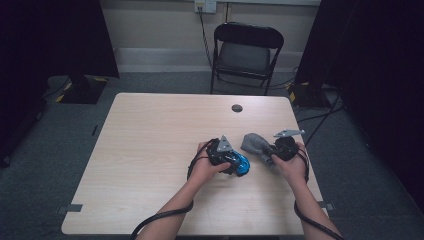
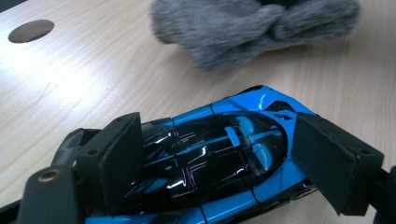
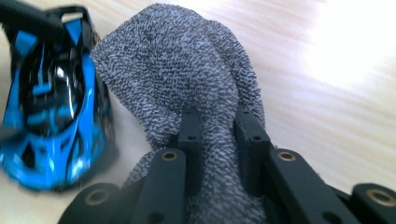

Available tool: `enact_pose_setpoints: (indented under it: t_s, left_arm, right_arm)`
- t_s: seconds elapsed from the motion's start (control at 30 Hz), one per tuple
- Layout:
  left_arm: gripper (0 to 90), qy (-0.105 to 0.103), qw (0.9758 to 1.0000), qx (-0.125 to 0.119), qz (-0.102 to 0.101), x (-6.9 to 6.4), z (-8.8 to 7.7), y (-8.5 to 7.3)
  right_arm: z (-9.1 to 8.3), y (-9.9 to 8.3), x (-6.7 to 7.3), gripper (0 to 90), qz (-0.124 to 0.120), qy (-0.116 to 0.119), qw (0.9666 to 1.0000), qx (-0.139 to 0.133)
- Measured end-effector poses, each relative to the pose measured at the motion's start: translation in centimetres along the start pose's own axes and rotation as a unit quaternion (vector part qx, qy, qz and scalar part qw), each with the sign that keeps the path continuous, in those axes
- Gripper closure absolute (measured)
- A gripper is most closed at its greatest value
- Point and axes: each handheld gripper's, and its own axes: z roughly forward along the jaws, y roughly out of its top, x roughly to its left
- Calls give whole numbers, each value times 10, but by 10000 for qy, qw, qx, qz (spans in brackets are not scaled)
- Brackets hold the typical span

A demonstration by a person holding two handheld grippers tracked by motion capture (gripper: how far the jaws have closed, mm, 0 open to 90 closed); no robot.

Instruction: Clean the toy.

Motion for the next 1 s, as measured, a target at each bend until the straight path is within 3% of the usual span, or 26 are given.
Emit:
enact_pose_setpoints:
  t_s: [0.3,0.5,0.67,0.83,0.9,1.0]
  left_arm:
    - [166,-76,10000,-62,16,-1,0,-1]
    - [166,-99,9999,-83,15,1,-1,-2]
    - [166,-92,9999,-135,-3,1,-1,-3]
    - [166,-87,9999,-128,-9,1,-1,-3]
    - [166,-86,9999,-129,-23,1,0,-3]
    - [167,-83,9999,-123,-16,1,0,-2]
  right_arm:
    - [33,20,13,743,212,13,9998,6]
    - [51,26,28,721,61,113,9999,102]
    - [54,25,32,577,3,135,9999,53]
    - [43,28,27,459,91,235,9992,-306]
    - [41,28,25,456,61,273,9994,-227]
    - [45,26,27,458,-208,253,9995,-40]
